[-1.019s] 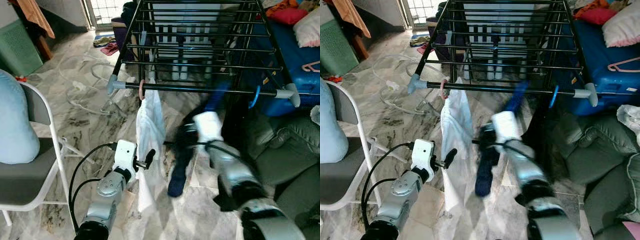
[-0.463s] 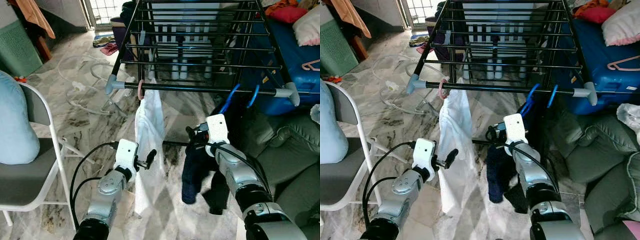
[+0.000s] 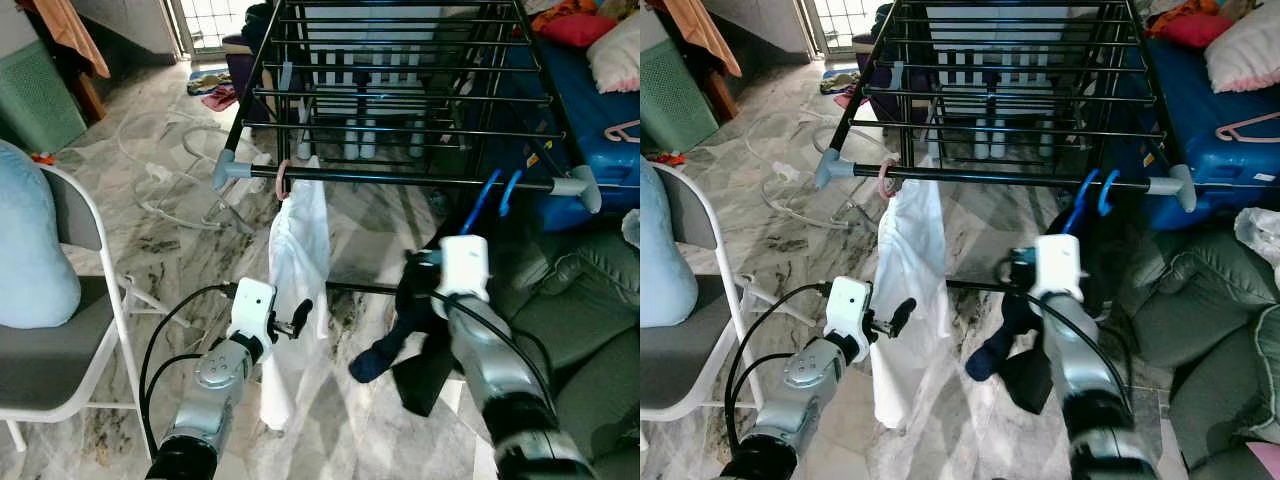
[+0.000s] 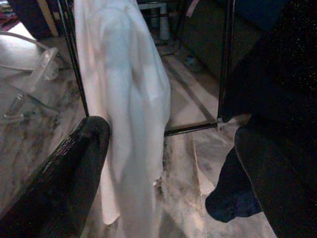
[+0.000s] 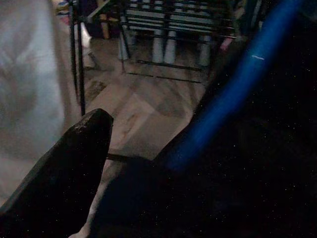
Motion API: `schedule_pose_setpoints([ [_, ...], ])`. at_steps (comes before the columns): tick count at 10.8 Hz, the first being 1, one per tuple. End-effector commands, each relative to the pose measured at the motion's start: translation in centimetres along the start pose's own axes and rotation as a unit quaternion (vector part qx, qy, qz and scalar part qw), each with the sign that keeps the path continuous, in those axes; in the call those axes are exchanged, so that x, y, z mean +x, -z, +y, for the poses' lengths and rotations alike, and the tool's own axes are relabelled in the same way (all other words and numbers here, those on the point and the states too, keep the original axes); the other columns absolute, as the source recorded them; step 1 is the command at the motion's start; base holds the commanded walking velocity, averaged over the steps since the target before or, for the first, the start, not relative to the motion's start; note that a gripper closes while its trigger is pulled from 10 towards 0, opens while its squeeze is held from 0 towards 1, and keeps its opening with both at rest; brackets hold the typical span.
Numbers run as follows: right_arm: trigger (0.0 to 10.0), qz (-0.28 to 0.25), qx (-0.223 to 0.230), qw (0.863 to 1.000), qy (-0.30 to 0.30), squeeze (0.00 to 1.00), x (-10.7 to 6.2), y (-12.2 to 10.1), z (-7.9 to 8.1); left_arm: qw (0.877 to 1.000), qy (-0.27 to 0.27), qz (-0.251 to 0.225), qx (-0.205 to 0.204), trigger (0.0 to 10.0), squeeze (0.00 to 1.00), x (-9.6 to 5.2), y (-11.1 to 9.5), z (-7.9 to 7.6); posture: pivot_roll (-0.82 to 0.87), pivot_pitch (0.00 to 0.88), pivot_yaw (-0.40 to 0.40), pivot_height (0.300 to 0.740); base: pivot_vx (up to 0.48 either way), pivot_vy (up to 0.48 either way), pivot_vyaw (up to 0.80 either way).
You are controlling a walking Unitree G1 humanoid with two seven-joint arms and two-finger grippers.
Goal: Hang hanger
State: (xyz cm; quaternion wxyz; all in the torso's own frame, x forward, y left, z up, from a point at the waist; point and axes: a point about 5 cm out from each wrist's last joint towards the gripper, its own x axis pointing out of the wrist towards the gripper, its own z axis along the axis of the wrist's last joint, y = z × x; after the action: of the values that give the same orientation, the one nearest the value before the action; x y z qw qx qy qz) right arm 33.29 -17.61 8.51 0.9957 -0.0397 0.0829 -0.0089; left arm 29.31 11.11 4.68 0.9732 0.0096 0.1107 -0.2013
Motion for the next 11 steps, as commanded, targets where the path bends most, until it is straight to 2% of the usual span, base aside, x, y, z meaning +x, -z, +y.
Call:
schedule_pose_setpoints([
  [1,10.0,0.000,0.009,1.000,0.009,0.00,-0.2,0.0,-0.5,1.000,0.002,0.006,0.005,10.0,0.00,0.1,0.1,0.1,-0.19,0.044,0.061,0.740,0.000,0.000,0.00],
  [5,10.0,0.015,0.007,0.998,0.063,0.00,-1.6,0.3,-3.2,1.000,0.017,0.007,0.006,10.0,0.00,0.6,0.0,-0.5,-0.23,0.045,0.076,0.740,0.000,0.000,0.00],
  [8,10.0,-0.015,0.012,0.997,0.074,0.00,-1.0,-2.4,-4.4,1.000,0.018,0.007,0.007,10.0,0.00,0.7,0.1,-0.5,-0.23,0.046,0.076,0.740,0.000,0.000,0.00],
  [9,10.0,-0.032,0.006,0.997,0.072,0.00,-0.7,-4.2,-5.0,1.000,0.017,0.007,0.007,10.0,0.00,0.7,0.1,-0.4,-0.22,0.047,0.074,0.740,0.000,0.000,0.00],
  [11,10.0,-0.040,-0.001,0.997,0.071,0.00,-0.3,-5.3,-5.6,1.000,0.016,0.007,0.006,10.0,0.00,0.7,0.1,-0.5,-0.23,0.048,0.073,0.740,0.000,0.000,0.00],
])
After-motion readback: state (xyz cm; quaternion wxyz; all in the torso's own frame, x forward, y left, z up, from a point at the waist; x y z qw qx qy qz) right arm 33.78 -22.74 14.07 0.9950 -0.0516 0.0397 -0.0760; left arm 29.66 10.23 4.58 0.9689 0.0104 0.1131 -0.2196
